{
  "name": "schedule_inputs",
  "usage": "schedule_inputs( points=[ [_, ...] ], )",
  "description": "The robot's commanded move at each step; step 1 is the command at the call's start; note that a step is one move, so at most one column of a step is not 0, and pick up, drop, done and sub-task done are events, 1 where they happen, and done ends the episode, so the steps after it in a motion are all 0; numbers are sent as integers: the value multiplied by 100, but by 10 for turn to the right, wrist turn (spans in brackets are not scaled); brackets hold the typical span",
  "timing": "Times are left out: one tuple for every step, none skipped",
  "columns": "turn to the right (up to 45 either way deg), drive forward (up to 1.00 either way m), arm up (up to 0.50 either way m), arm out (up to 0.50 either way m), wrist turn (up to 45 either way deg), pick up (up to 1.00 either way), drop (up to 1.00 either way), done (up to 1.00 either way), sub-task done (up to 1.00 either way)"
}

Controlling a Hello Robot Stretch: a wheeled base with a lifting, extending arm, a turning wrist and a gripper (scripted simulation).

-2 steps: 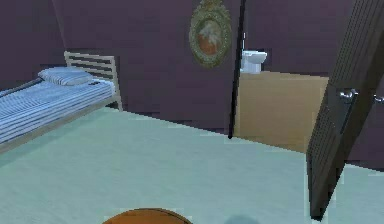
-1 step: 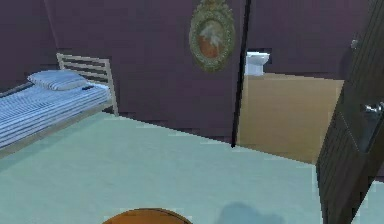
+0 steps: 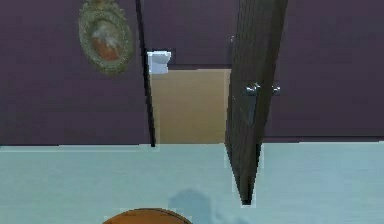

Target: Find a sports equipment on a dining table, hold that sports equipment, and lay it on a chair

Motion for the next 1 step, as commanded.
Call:
schedule_inputs(
  points=[
    [0, 100, 0, 0, 0, 0, 0, 0, 0]
  ],
)
